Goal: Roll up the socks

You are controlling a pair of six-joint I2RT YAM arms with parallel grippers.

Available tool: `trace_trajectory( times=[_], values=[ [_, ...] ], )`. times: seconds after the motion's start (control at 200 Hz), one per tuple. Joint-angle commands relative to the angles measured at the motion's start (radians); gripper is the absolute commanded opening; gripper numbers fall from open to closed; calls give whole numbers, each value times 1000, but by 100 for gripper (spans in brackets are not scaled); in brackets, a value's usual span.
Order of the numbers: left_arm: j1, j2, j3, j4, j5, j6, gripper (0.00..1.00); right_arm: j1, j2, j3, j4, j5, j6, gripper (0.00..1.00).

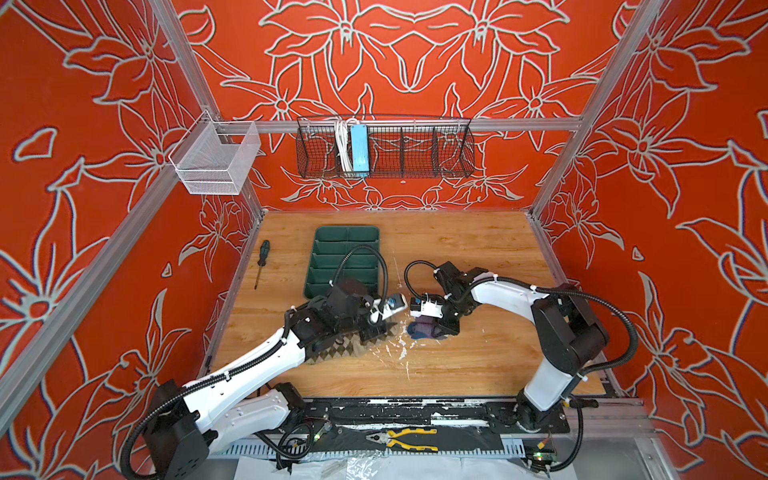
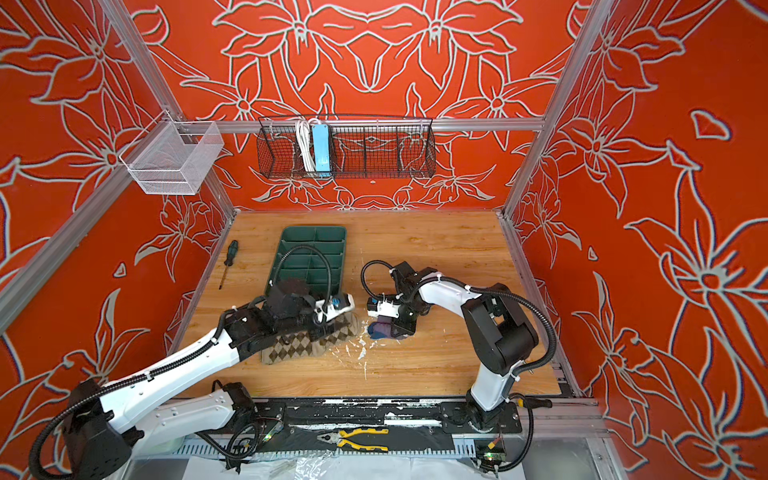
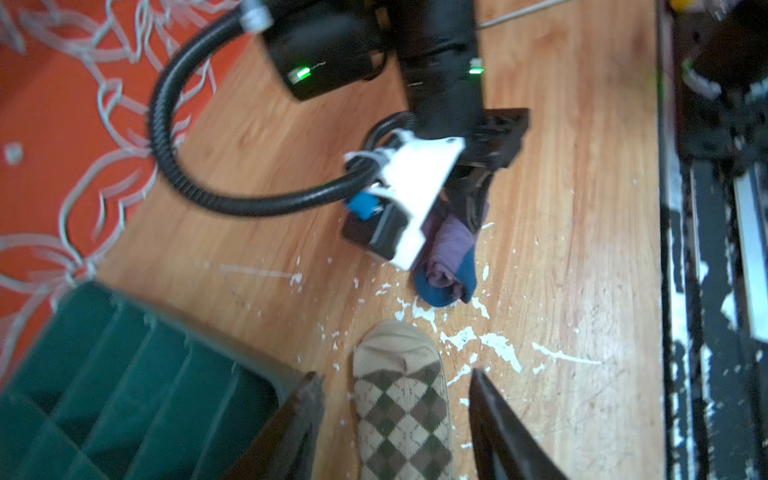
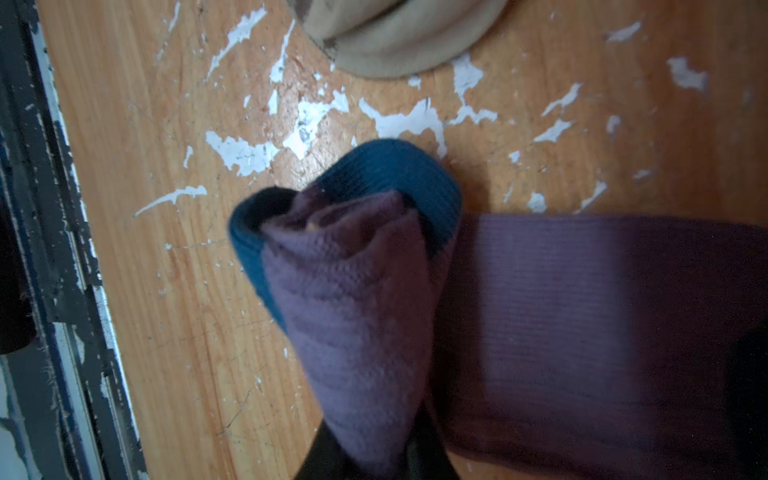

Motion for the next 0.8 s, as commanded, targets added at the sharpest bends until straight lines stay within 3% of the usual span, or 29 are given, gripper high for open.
trace_trajectory(
  times=[0.0,0.25,0.651,0.796],
  values=[
    [-126,52,-27,102,-139,174,59,-19,47,-13,-15,77,1,20],
    [-281,360,-1,304,-319,322,59,-26,70,-19,10,71,-20,23],
    [-287,731,54,548,-530,361,58,-37,57,-22,-27,-23,-58,23],
    [-286,788,54,551,-535,356,45,-41,45,-25,-33,-58,-62,23]
  ],
)
